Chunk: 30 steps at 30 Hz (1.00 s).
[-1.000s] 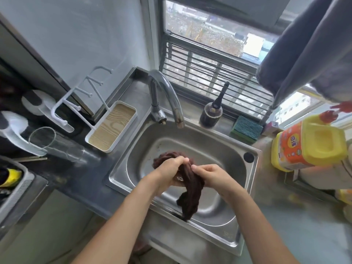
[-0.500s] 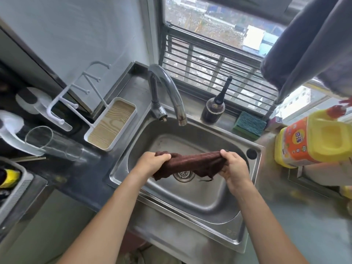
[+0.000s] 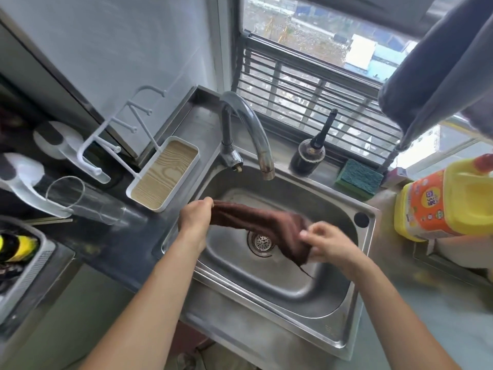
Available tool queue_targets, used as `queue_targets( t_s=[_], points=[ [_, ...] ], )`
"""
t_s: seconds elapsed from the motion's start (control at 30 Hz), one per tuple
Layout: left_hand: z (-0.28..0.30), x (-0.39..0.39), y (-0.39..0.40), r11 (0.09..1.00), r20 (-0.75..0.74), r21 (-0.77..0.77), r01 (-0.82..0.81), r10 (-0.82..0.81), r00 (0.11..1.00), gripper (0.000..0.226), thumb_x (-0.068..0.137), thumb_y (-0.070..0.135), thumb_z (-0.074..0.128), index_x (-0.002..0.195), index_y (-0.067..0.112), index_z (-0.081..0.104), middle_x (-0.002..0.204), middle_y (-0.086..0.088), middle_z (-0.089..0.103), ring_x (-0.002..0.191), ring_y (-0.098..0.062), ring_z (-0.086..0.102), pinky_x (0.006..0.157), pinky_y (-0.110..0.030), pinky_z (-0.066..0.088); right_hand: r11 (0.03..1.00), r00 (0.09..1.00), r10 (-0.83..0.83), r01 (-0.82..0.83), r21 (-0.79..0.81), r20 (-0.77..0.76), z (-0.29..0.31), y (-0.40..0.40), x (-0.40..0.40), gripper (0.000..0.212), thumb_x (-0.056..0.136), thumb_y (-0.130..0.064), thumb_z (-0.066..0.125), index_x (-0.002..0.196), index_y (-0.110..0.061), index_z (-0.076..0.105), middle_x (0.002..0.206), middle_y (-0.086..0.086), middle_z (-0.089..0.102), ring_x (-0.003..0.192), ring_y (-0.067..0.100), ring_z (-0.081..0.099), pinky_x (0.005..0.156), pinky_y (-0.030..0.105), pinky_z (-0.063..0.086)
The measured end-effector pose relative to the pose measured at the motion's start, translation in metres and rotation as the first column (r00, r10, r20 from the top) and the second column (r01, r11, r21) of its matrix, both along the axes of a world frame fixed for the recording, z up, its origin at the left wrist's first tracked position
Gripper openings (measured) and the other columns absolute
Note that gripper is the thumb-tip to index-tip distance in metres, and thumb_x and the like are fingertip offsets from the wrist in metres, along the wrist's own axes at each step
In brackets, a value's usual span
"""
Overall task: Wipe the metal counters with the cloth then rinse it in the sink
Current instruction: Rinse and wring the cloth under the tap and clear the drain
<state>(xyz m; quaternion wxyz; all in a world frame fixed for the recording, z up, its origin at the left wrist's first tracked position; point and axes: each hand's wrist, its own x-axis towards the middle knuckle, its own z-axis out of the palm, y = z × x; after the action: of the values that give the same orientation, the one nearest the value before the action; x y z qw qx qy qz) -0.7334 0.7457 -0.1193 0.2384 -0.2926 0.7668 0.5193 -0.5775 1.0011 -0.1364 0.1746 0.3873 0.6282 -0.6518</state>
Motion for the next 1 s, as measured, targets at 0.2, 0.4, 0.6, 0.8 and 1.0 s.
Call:
queue_targets(
  t_s=[0.2,0.4,0.6,0.8,1.0],
  points=[
    [0.002,-0.004,0.002,0.999,-0.12,0.023,-0.035,0.037,0.992,0.018,0.084,0.027,0.06,0.071,0.018,0.068,0.076,0.005,0.066,0.081,-0.02,0.061,0.077,-0.033,0.049,0.999,1.0,-0.021,0.021,-0.031,0.002,-0.006,-0.004,0.003,0.013,0.094,-0.006,0.069,0.088,-0.009,0.058,0.081,0.015,0.06,0.062,0.018,0.068,0.057,0.032,0.06],
    [-0.002,-0.008,0.006,1.0,-0.159,0.014,-0.02,0.022,0.987,0.017,0.082,0.025,0.055,0.072,0.016,0.066,0.077,0.0,0.066,0.083,-0.026,0.061,0.08,-0.037,0.052,0.999,0.998,-0.035,0.036,-0.036,0.046,-0.015,-0.006,0.001,0.01,0.094,-0.003,0.068,0.098,-0.006,0.058,0.088,0.02,0.066,0.063,0.019,0.07,0.065,0.032,0.063],
    [0.004,-0.007,0.0,0.997,-0.267,-0.069,-0.027,0.008,0.964,0.014,0.096,0.015,0.049,0.107,0.021,0.057,0.089,0.006,0.06,0.086,-0.016,0.06,0.075,-0.026,0.042,0.974,0.971,-0.226,0.228,0.014,-0.084,-0.012,0.0,0.0,0.019,0.101,-0.008,0.059,0.117,-0.017,0.058,0.095,0.017,0.07,0.074,0.024,0.069,0.073,0.032,0.059],
    [-0.003,-0.007,-0.008,0.976,-0.414,-0.07,0.207,-0.218,0.884,0.014,0.096,0.023,0.058,0.095,0.028,0.071,0.098,0.007,0.068,0.093,-0.008,0.062,0.074,-0.016,0.045,0.98,0.962,-0.195,0.199,0.002,-0.19,-0.003,0.009,-0.006,0.017,0.094,-0.006,0.067,0.111,-0.006,0.072,0.096,0.012,0.073,0.085,0.016,0.071,0.078,0.023,0.058],
    [-0.01,-0.009,-0.013,0.77,-0.328,-0.343,0.538,-0.635,0.699,0.038,0.083,0.011,0.07,0.117,0.028,0.065,0.118,-0.003,0.048,0.114,-0.021,0.053,0.103,-0.029,0.044,0.951,0.952,-0.069,0.153,0.269,-0.298,0.001,0.023,-0.008,0.036,0.081,0.008,0.075,0.112,-0.01,0.073,0.093,0.01,0.076,0.078,0.007,0.069,0.075,0.013,0.053]
  ],
)
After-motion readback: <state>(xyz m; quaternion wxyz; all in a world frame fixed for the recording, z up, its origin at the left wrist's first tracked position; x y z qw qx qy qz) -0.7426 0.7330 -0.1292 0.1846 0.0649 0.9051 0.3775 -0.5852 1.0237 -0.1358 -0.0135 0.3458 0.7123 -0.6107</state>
